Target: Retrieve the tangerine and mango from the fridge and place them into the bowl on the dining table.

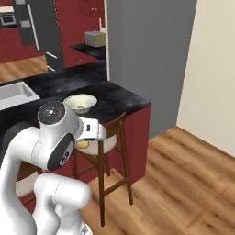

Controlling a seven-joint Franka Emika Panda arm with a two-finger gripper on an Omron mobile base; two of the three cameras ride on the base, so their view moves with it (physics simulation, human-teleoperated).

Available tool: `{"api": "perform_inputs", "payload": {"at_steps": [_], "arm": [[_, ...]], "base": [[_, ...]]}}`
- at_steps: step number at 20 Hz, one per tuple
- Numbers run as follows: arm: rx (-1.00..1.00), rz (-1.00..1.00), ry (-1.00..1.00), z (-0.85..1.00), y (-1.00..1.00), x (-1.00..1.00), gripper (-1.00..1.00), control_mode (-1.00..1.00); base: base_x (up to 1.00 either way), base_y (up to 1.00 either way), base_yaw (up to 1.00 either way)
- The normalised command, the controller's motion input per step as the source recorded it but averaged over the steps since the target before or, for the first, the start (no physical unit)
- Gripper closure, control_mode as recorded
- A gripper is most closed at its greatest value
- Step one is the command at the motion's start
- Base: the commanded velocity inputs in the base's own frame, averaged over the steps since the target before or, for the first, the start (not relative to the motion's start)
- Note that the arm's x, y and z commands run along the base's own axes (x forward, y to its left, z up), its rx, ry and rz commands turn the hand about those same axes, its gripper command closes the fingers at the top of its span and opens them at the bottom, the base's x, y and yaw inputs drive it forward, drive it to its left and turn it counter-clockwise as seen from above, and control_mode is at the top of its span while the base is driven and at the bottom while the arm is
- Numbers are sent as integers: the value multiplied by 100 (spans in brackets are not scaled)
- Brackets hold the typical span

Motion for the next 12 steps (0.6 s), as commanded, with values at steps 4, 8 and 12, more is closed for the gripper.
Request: {"api": "perform_inputs", "payload": {"at_steps": [4,8,12], "arm": [[0,0,0,0,0,0,100,100],[0,0,0,0,0,0,100,100],[0,0,0,0,0,0,100,100]], "base": [[100,-48,38],[100,-58,29],[97,-66,24]]}}
